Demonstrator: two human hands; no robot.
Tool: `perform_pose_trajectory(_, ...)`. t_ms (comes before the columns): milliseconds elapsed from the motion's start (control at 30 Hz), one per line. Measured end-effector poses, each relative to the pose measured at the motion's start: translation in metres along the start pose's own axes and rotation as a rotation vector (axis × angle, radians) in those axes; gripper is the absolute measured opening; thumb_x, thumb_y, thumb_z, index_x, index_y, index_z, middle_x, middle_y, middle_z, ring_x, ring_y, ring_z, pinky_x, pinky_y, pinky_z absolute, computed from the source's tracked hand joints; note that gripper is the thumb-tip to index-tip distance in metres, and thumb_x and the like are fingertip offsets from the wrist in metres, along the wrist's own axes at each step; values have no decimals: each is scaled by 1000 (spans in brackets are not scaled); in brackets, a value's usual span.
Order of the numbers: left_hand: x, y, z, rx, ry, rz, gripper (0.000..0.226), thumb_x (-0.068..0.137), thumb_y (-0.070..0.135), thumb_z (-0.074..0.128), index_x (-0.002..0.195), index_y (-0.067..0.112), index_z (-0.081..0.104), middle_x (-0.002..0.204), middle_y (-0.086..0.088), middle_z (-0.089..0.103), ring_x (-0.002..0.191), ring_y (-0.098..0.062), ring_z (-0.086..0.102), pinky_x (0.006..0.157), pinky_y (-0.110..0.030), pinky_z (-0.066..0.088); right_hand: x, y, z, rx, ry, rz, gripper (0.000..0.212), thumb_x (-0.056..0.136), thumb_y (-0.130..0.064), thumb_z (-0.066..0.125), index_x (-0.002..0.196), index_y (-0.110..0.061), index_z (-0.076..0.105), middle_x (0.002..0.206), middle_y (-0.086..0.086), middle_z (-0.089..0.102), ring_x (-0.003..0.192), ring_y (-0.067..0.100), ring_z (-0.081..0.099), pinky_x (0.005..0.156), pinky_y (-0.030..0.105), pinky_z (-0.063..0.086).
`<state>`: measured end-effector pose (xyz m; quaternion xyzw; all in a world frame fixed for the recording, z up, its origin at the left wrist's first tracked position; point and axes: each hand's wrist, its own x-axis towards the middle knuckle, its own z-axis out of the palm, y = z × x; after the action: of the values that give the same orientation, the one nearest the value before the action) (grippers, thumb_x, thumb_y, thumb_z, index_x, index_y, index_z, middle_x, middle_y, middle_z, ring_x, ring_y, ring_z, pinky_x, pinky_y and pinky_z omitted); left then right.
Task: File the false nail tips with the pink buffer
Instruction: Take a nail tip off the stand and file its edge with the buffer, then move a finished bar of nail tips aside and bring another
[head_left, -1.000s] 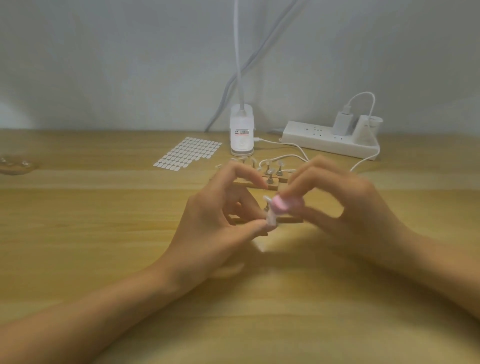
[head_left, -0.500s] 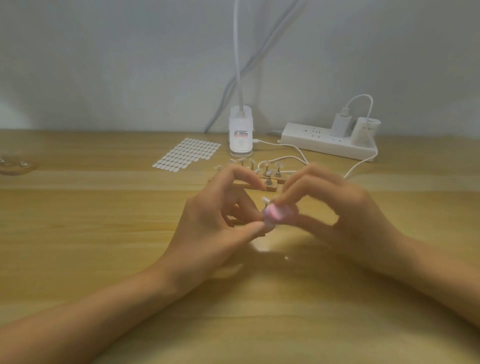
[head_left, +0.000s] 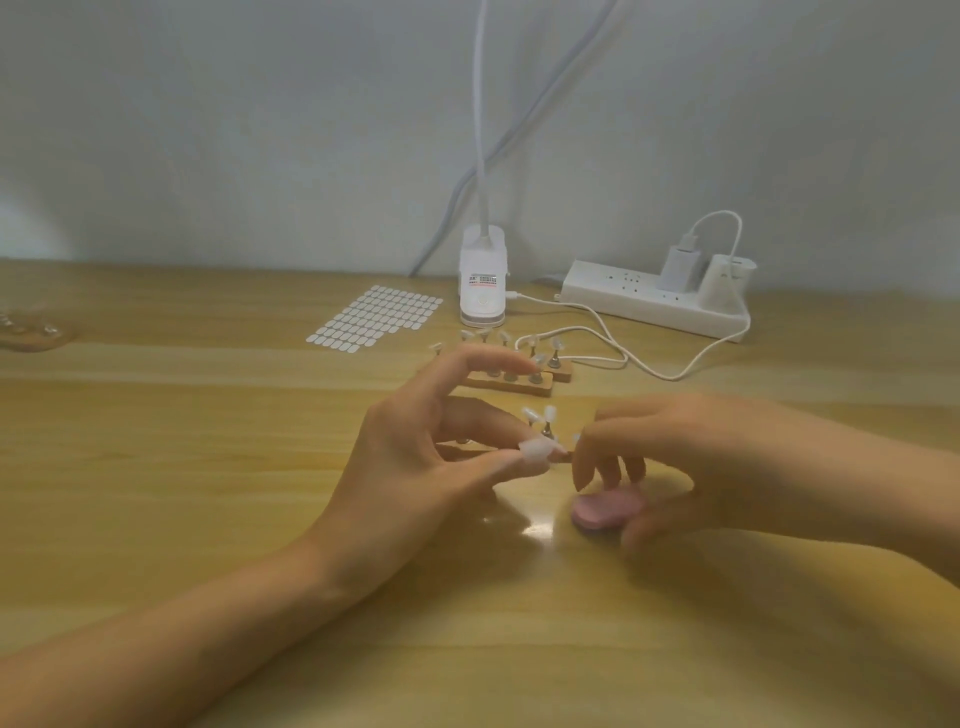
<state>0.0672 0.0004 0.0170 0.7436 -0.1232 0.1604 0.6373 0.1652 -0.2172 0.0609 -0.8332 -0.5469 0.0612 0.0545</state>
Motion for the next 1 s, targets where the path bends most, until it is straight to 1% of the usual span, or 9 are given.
perform_pose_trajectory(67, 1, -2, 0, -59, -25, -10, 54, 82, 10, 82, 127, 32, 59, 88, -5, 79, 82, -20, 77, 62, -21, 56, 5, -2, -5, 60, 105, 69, 35, 79, -63, 72, 110, -48, 65, 99, -30, 58, 95, -11, 56, 85, 16, 48)
perform_pose_trajectory(167, 2, -3, 0, -117, -56, -26, 67, 76, 1, 85, 127, 34, 55, 87, -6, 76, 74, -27, 77, 64, -29, 60, 8, -5, 2, 297, 382, 106, 42, 77, -43, 85, 115, -29, 73, 97, -25, 65, 91, -10, 60, 88, 18, 50)
perform_pose_trajectory(333, 1, -3, -1, -225, -177, -93, 69, 68, 0, 84, 124, 29, 55, 75, -4, 68, 69, -29, 76, 61, -32, 60, 7, -19, 14, 411, 350, 21, 36, 81, -29, 85, 114, -21, 75, 101, -24, 64, 99, -7, 61, 91, 18, 50)
perform_pose_trajectory(433, 2, -3, -1, -227, -193, -85, 66, 72, -2, 83, 125, 28, 56, 77, -2, 69, 68, -26, 74, 60, -32, 60, 7, -24, 10, 441, 377, -95, 19, 84, -21, 82, 100, -26, 75, 89, -15, 66, 87, 7, 67, 74, 18, 52)
perform_pose_trajectory(567, 3, -1, -3, -115, 13, -8, 33, 91, 32, 67, 122, 27, 55, 93, -4, 76, 72, -21, 75, 52, -25, 56, 3, -13, -2, 554, 452, -49, 14, 79, -26, 83, 91, -22, 76, 92, -10, 69, 83, 14, 70, 60, 25, 56)
perform_pose_trajectory(700, 14, 5, -22, 4, 243, 13, 22, 95, 41, 60, 113, 29, 56, 88, 3, 75, 70, -1, 65, 55, -10, 45, 3, 8, -3, 379, 483, 98, 16, 73, -28, 83, 87, -29, 76, 88, -19, 71, 82, 6, 66, 59, 10, 47)
perform_pose_trajectory(833, 19, -1, -33, 227, 158, -98, 46, 83, 64, 65, 118, 37, 51, 102, 17, 71, 88, 3, 63, 66, -11, 45, 13, 13, 9, 215, 482, 138, 22, 73, -17, 89, 85, -30, 76, 81, -21, 70, 81, 6, 57, 61, 11, 41)
perform_pose_trajectory(933, 21, -7, -36, 426, -14, -187, 76, 59, 78, 75, 121, 50, 41, 107, 22, 63, 99, 4, 56, 76, -10, 44, 18, 14, 11, 233, 511, 168, 22, 73, -21, 88, 85, -34, 76, 82, -21, 70, 78, 8, 56, 66, 31, 49)
perform_pose_trajectory(1000, 22, -11, -38, 580, -128, -211, 83, 52, 71, 79, 121, 57, 36, 109, 25, 58, 105, 4, 51, 85, -13, 42, 21, 15, 13, 248, 511, 188, 21, 73, -26, 87, 85, -36, 75, 81, -24, 69, 78, 8, 56, 69, 37, 51)
